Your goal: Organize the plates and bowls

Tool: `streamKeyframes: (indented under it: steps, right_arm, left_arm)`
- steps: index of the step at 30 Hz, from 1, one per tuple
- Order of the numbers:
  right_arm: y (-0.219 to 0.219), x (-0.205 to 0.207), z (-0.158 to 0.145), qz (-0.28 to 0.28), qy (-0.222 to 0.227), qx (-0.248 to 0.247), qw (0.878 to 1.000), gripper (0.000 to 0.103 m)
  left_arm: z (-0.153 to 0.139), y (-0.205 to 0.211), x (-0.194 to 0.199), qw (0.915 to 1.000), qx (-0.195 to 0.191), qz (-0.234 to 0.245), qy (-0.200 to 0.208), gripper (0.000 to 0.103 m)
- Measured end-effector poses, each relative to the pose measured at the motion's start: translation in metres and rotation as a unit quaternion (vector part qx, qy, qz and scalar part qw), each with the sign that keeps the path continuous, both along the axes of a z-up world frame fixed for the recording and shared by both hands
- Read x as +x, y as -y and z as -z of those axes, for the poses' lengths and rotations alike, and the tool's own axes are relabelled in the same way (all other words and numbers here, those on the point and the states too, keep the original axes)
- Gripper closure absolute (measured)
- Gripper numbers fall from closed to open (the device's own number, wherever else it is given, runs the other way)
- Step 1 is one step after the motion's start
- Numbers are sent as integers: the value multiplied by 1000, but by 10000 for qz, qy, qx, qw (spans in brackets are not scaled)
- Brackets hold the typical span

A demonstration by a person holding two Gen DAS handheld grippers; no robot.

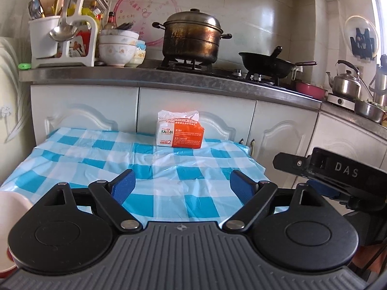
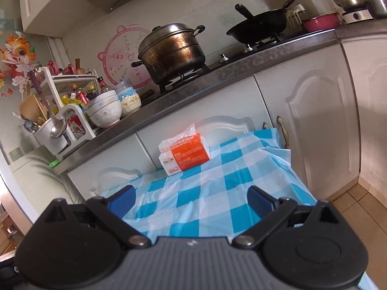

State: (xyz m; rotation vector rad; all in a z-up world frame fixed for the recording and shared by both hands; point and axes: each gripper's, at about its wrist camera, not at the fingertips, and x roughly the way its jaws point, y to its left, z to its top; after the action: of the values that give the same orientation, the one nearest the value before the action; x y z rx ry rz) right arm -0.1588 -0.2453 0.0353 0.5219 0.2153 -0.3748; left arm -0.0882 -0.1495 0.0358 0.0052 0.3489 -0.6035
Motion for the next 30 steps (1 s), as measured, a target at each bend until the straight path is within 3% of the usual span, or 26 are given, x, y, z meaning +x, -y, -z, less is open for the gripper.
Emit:
streamKeyframes:
  steps: [18,30]
  right_arm:
    - [-91,-88,-22,286,-615,-471,9966,5]
    - [-148,-112,-33,113,-932,-671,9933,5]
  left_arm:
    - [-17,-87,-96,9978,488,-436,-134,0]
    - [-31,-141,-139,9956,518,-774,-127,0]
